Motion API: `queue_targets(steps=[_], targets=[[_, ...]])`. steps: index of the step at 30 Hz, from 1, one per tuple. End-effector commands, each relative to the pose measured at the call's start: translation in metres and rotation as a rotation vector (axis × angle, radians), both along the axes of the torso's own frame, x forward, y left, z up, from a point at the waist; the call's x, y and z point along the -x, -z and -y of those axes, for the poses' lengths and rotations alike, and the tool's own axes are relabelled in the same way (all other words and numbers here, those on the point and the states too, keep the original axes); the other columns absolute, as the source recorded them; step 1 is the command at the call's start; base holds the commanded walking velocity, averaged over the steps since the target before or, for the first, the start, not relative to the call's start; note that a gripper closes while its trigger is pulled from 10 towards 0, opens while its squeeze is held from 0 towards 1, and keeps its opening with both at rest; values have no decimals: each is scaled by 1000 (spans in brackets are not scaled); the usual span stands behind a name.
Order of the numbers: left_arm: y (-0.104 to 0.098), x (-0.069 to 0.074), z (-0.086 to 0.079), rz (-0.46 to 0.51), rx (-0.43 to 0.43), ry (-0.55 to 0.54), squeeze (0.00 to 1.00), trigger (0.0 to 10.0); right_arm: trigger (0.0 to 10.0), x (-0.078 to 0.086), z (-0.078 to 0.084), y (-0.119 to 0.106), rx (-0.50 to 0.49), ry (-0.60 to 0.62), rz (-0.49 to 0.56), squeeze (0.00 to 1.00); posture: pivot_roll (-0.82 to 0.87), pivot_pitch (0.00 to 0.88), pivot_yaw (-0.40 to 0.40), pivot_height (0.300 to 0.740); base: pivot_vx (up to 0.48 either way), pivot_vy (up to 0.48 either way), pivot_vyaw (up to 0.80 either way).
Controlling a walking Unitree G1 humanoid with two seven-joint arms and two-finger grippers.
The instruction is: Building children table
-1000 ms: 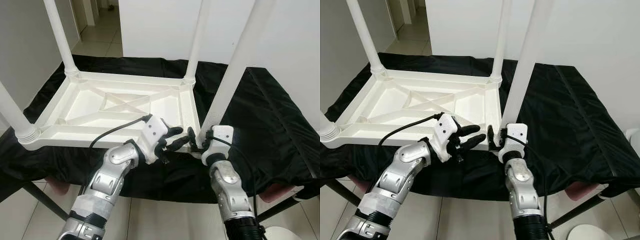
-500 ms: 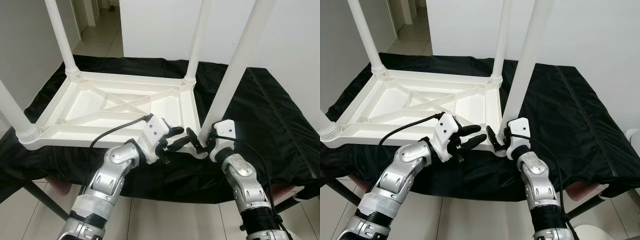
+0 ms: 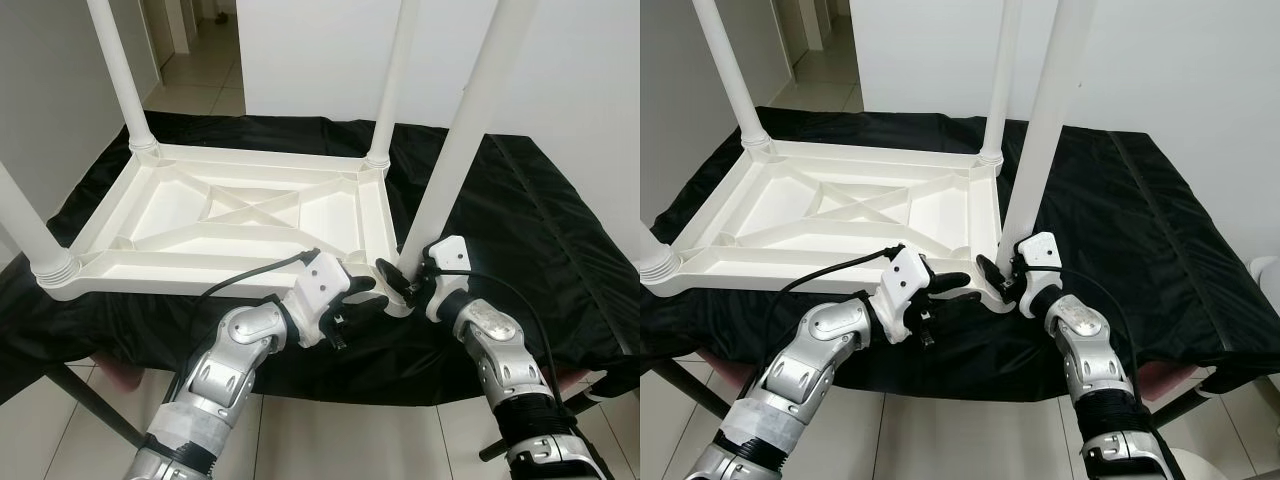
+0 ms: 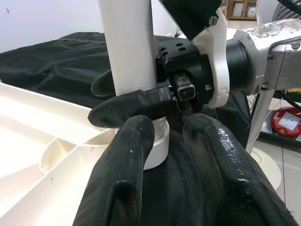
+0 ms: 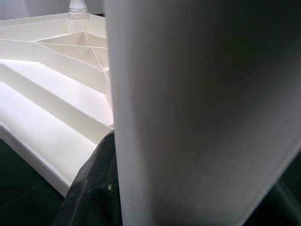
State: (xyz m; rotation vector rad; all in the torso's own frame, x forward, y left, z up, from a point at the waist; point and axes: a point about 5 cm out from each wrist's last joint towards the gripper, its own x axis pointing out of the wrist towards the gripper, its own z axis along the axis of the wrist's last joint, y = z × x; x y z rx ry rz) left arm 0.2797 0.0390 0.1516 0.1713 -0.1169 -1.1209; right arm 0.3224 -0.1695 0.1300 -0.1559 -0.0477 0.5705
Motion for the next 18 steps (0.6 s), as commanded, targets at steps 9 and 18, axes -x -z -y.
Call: queue_targets(steps=[9, 18], targets=[[2, 1, -2, 1, -10, -38, 0, 10000, 10000, 2, 8, 13, -41, 35, -62, 0, 20, 0, -41, 740, 0, 0, 0], [2, 2, -1, -1, -7, -41, 0, 10000, 10000, 1, -3, 6, -127, 188, -40, 0, 19, 0, -48, 740, 0, 0, 0]])
